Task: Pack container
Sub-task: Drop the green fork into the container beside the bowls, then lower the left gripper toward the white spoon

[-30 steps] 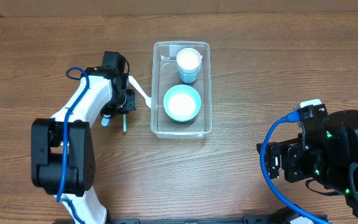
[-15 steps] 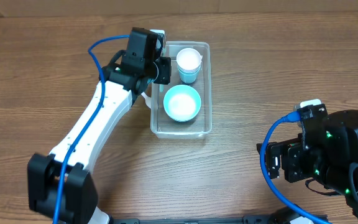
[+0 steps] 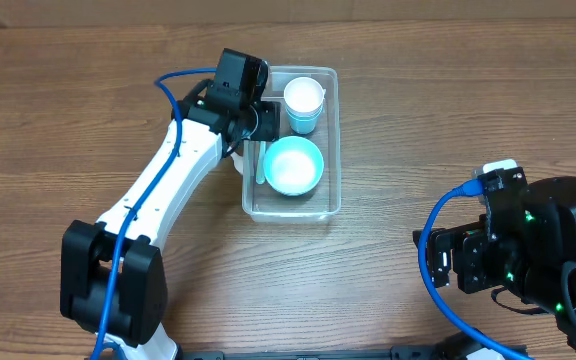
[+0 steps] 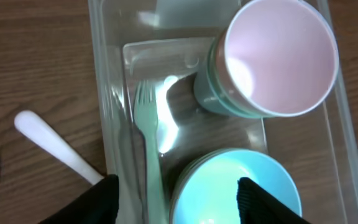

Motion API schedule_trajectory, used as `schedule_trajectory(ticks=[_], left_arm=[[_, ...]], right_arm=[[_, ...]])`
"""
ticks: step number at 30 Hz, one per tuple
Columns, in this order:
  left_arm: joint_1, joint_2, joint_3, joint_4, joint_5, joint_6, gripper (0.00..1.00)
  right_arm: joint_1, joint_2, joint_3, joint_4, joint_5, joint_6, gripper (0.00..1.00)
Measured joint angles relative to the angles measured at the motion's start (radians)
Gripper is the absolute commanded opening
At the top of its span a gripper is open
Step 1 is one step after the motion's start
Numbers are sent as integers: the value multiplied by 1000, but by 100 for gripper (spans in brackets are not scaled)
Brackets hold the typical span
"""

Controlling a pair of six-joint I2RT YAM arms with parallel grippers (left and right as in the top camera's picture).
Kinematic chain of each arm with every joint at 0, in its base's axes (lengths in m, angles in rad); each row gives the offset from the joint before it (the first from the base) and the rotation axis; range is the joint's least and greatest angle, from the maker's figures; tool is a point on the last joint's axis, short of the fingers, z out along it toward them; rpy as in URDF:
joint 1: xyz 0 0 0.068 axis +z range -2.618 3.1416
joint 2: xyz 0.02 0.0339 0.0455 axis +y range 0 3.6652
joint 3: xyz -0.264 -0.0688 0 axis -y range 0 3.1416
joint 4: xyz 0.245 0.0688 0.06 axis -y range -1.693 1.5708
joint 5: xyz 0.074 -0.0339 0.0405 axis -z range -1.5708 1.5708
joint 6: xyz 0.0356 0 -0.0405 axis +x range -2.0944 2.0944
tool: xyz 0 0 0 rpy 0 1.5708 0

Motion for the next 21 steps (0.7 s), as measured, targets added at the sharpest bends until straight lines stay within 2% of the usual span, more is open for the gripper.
schedule_trajectory(ticks=[4, 7, 9, 12, 15, 17, 21], left_arm=[[0, 4, 183, -198, -77, 3, 55], [16, -3, 211, -299, -163, -16, 56], [89, -3, 212, -367, -169, -75, 59], [188, -3, 195, -361, -156, -145, 71], [183, -3, 119, -348, -109, -230, 79], [179, -3, 55, -309, -47, -300, 68], [179, -3, -43, -262, 18, -434, 75]], right_arm=[[0, 0, 0, 0, 0, 0, 100], [0, 0, 0, 0, 0, 0, 100], [0, 0, 0, 0, 0, 1, 100], [0, 0, 0, 0, 0, 1, 100], [0, 0, 0, 0, 0, 0, 100], [0, 0, 0, 0, 0, 1, 100], [0, 0, 0, 0, 0, 0, 100]])
